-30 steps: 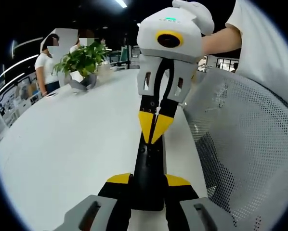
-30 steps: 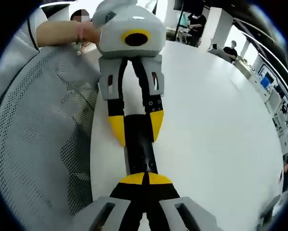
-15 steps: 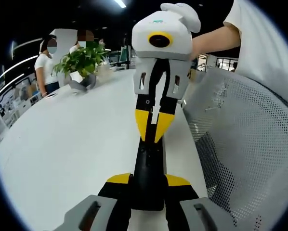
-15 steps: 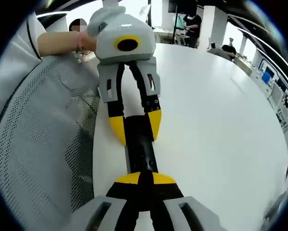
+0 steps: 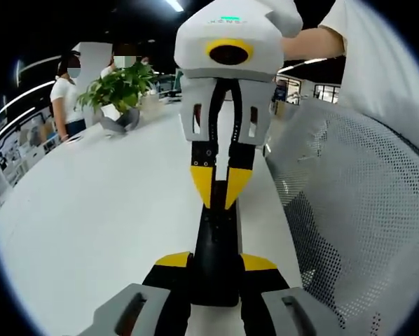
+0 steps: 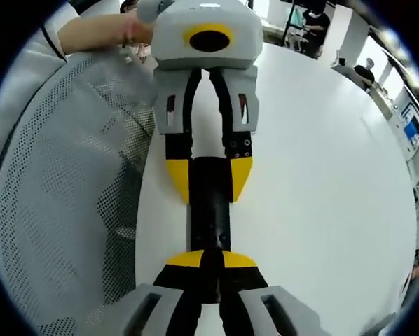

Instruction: Press the specified remote control buttons in sequence, fully releasing each button before pressing the next.

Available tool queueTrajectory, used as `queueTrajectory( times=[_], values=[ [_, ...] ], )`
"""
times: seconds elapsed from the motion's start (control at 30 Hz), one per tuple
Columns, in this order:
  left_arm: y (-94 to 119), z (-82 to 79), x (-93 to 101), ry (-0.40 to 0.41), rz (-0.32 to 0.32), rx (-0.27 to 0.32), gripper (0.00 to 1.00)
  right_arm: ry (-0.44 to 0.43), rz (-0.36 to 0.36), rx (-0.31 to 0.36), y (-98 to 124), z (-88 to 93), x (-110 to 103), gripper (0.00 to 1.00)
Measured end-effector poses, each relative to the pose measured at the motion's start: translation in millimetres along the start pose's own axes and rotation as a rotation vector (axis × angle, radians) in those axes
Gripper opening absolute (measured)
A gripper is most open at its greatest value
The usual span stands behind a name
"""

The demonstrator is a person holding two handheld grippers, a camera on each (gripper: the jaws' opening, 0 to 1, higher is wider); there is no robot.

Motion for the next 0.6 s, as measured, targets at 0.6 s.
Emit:
queueTrajectory(
  times=[0.6],
  values=[
    [0.7,0.3,0.6,-0.008,-0.009,-0.006,0.24,-0.047,0.026,0.077,4.9,9.5,-1.8,0.04]
  ],
)
Point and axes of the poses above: the point that each gripper's makers call its tool centre point, and the gripper's own axes: y roughly backward along the fingers, x roughly to its right, z roughly out of its underside, the point moved 3 cm from there along y, roughly backward along the fingers, and after that the axes turned 3 degrees about -y, right-handed, at the moved point
